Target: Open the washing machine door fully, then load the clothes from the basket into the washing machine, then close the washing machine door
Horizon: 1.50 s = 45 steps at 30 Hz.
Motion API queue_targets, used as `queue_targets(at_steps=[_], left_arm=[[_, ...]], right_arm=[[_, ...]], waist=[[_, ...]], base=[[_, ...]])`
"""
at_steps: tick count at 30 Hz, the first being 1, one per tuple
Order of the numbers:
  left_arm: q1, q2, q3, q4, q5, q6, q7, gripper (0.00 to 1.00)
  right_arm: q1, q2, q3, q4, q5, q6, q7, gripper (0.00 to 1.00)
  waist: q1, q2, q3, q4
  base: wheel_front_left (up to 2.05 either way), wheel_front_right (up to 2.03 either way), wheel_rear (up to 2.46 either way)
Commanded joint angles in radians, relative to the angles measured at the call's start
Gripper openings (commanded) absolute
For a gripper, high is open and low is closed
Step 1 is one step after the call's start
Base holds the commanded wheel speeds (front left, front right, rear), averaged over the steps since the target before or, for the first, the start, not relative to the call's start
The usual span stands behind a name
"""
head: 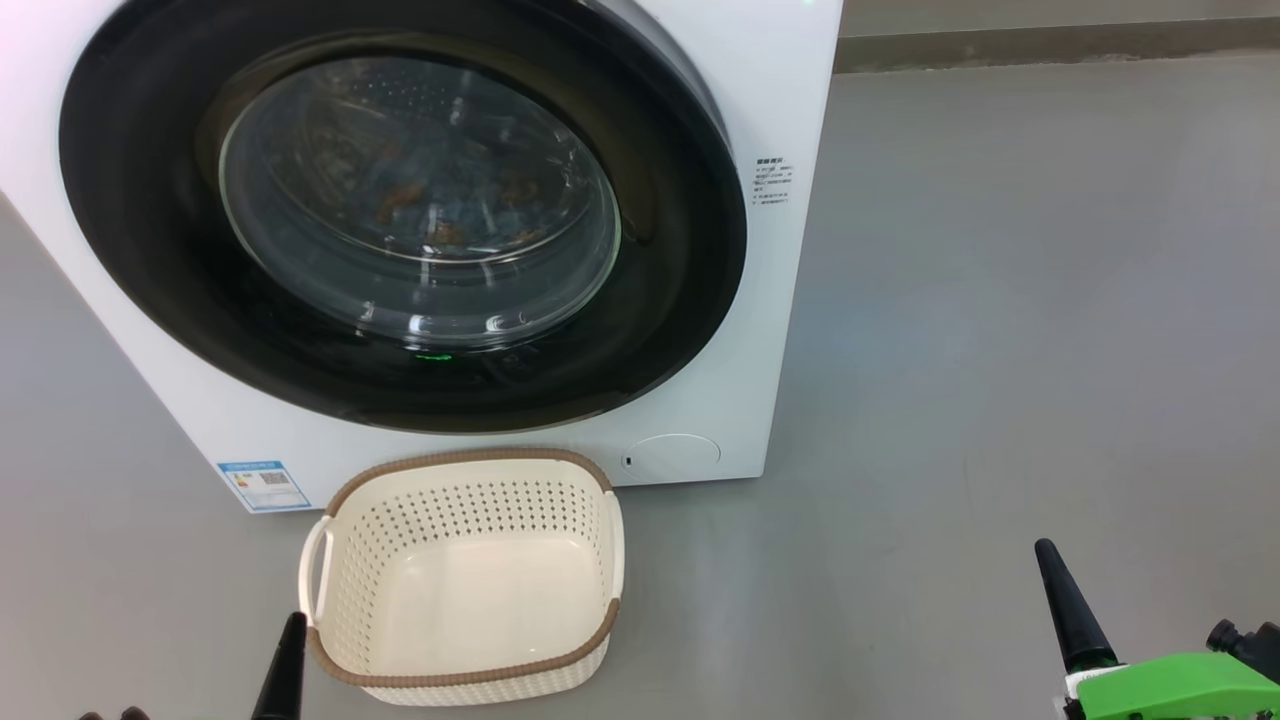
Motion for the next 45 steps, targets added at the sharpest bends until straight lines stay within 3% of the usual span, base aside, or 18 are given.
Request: queue_targets(at_steps=[1, 33, 45], left_arm=[[-0.051, 0.021, 0.030, -0.017, -0.027, -0.006, 0.008, 0.00], [-0.122, 0.025, 0.065, 0.014, -0.368, -0.011, 0.102, 0.00], [-0.123, 0.025, 0.066, 0.015, -0.374, -0.012, 0.104, 0.00]], right_arm=[[-0.051, -0.003, 0.006, -0.021, 0.027, -0.004, 0.009, 0.00], [-0.096, 0.022, -0.032, 0.001, 0.388, -0.006, 0.106, 0.00], [-0.097, 0.025, -0.037, 0.002, 0.392, -0.006, 0.111, 0.00]], waist=[[-0.0001, -0.0001, 0.000, 0.001], [-0.0001, -0.0001, 0.002, 0.026], [-0.0001, -0.0001, 0.002, 0.027]], base=[[0.00, 0.00, 0.00], [0.00, 0.00, 0.00], [0.00, 0.00, 0.00]])
